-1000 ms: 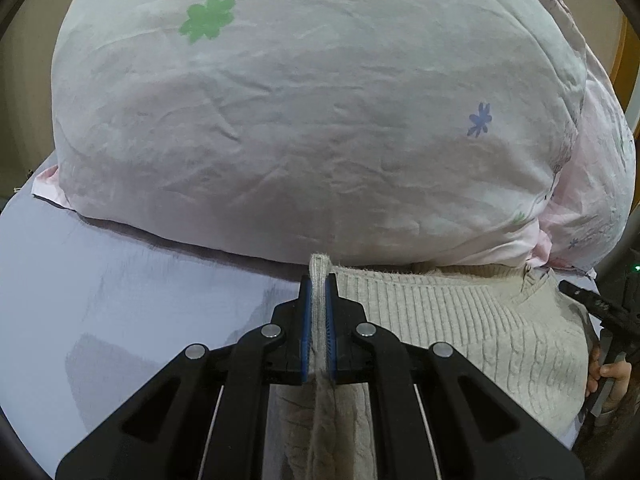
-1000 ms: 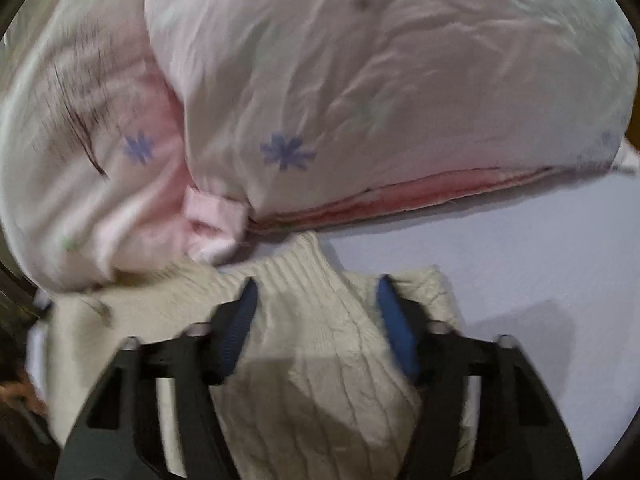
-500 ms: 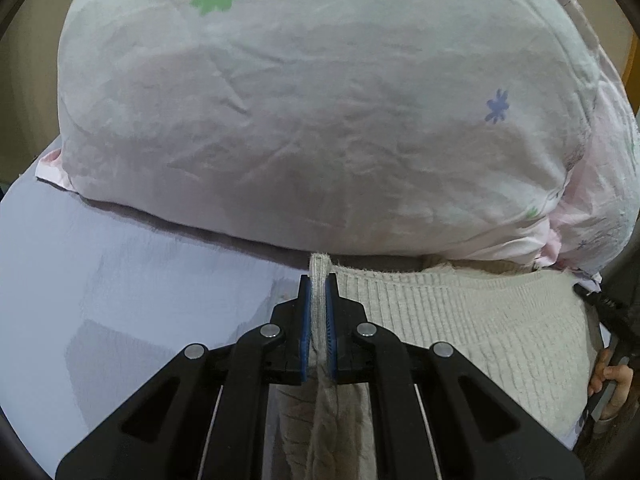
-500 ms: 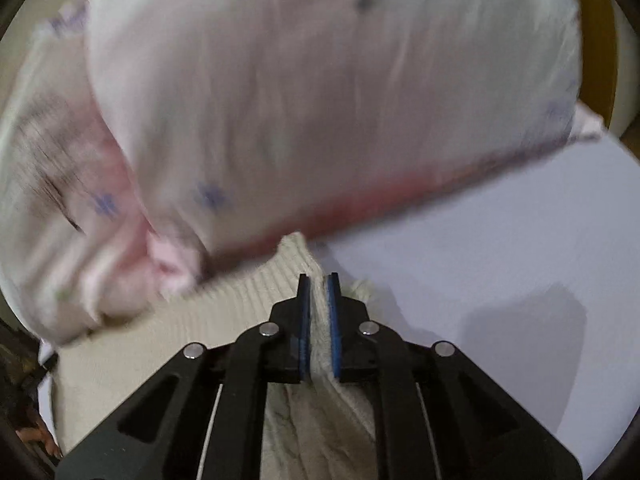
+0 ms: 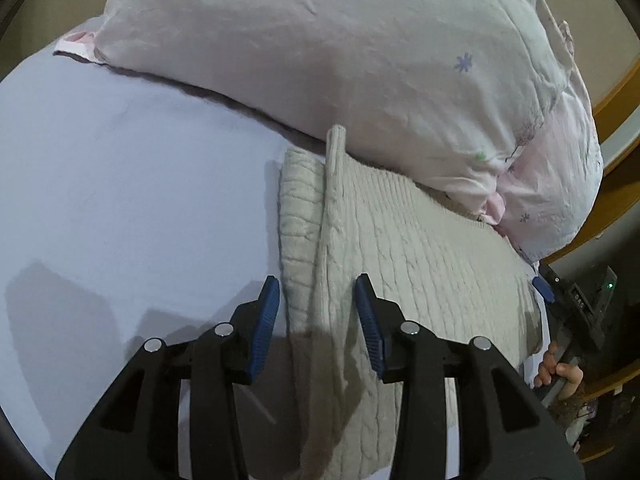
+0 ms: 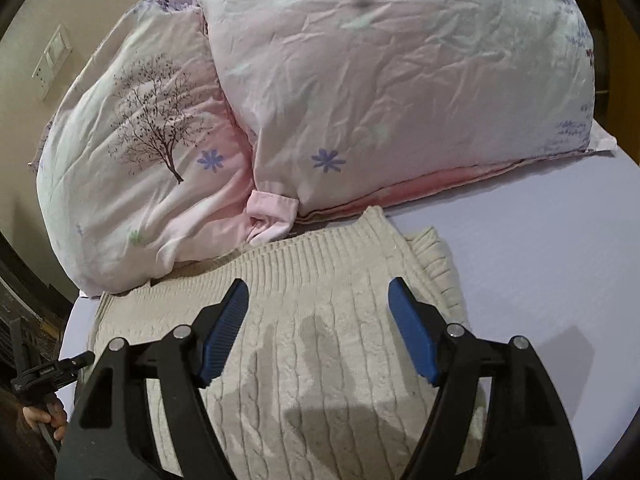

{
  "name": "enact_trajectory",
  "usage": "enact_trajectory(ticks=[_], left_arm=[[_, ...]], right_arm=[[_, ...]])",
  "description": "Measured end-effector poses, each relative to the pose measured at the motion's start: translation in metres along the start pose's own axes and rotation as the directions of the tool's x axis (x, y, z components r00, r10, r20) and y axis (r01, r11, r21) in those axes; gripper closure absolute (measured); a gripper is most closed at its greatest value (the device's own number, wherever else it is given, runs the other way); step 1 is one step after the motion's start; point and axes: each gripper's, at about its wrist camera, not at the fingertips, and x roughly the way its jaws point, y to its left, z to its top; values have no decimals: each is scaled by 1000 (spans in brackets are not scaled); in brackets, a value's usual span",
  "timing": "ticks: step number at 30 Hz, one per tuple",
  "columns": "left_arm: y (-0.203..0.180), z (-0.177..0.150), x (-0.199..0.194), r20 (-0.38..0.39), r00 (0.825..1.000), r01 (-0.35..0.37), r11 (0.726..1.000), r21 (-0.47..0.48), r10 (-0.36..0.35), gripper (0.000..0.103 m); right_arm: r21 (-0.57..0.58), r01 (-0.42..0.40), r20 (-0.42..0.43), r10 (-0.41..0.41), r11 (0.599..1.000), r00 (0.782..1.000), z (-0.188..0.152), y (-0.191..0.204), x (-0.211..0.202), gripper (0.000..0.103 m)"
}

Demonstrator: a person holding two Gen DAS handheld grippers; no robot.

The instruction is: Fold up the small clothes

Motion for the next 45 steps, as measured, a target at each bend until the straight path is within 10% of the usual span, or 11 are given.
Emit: enact_trajectory(ticks=[11,16,23,26,30,31,34,37,39,41,45], left_arm=[[13,-11,5,20,985,173,969,-177,-172,63],[21,-5,1,28,964,259,913,-316,-264,87],[-110,21,-22,92,888,459,878,-137,-450,88],[-198,18,32,17,837,547,832,-91,-547,89],[-273,-3,141,-174,836,495,852,-169,-520,88],[-286,-9,162,-235,812,499,845,-194,-534,88],[-308,-13,164,-280,615,691,675,-258,-737,88],[-299,2,109,-191,676,712,698,-84,-712,61],[-274,11,74,-97,826,561,827,40,-555,36],[-246,13,57,-22,929,370,922,118,-370,33],[-198,6,67,-53,987,158,984,88,-154,28]], right_arm=[[-5,-38,-31,37,999,999,2,-2,0,31],[20,-74,-4,75,997,997,6,-7,-12,31],[86,-64,128,53,994,990,21,-33,-41,31],[96,-24,169,8,995,986,27,-44,-49,31],[91,79,199,-96,993,975,32,-68,-51,31],[103,94,191,-112,990,975,33,-74,-50,31],[179,44,162,-74,983,984,37,-96,-51,31],[239,-65,107,40,969,994,39,-108,-49,16],[272,-132,27,130,953,991,36,-110,-36,9],[298,-152,-83,184,942,979,31,-107,-15,9],[230,-93,-222,146,969,964,22,-84,12,9]])
